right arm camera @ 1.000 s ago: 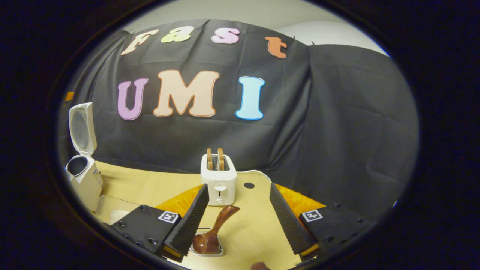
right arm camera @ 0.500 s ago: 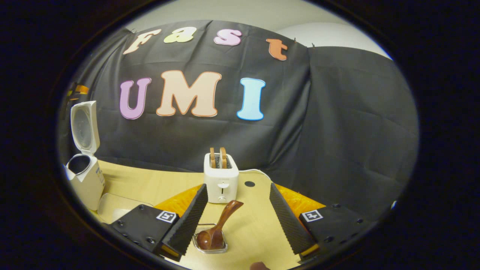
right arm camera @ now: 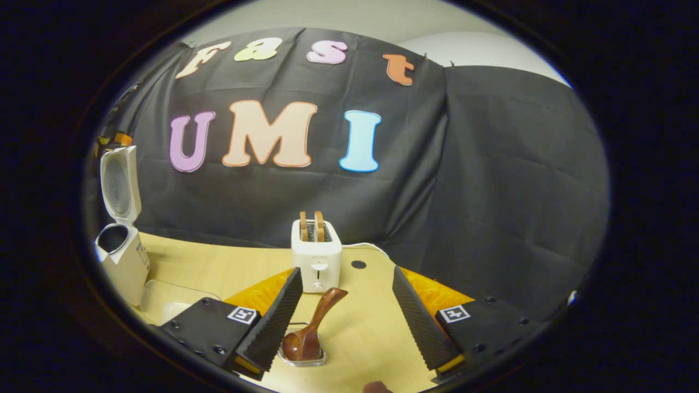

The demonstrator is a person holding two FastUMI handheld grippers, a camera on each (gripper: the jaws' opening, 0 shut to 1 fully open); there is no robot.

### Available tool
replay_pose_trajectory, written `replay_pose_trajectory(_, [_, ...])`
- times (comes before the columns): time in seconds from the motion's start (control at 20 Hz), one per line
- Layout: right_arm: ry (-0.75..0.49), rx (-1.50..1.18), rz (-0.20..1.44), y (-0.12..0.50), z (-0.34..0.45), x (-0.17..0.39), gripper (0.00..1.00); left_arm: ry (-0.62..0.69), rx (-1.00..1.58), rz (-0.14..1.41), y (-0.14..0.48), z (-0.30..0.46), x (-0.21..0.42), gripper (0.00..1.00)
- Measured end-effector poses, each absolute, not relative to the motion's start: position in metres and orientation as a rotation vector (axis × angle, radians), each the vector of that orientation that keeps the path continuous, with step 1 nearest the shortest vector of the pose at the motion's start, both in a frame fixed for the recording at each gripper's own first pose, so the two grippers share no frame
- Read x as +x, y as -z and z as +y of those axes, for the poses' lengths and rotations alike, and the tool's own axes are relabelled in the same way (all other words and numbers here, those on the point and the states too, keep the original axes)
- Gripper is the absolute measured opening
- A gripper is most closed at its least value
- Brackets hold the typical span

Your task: Close the left gripper, press the button to open the rice cooker; take a wooden spoon from the chopstick holder with the right hand, scoop a spoonful of rice and pour it into the rice cooker, then put the wooden spoon back into the chopstick holder.

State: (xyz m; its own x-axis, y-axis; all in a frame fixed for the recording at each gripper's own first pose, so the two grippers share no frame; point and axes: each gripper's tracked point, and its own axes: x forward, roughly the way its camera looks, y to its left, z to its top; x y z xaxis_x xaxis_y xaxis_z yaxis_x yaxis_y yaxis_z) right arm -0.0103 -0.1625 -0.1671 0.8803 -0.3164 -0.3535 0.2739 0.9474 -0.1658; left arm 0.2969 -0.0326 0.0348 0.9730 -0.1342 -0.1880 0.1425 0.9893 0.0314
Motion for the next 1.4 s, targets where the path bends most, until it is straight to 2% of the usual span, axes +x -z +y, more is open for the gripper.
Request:
replay_pose_trajectory(0.1, [0.287, -0.108, 0.378, 0.166, -0.155, -0.006, 1.0, 0.139, 0.054, 0.204, -0.03, -0.032, 0.287, 0.95])
replay_pose_trajectory(0.75, [0.159, -0.048, 0.377, 0.168, -0.107, 0.015, 1.0, 0.122, -0.012, 0.203, -0.017, -0.029, 0.199, 0.94])
replay_pose_trajectory(1.4, [0.016, -0.018, 0.421, 0.185, -0.047, 0.024, 1.0, 0.124, -0.067, 0.287, 0.063, -0.02, 0.111, 0.95])
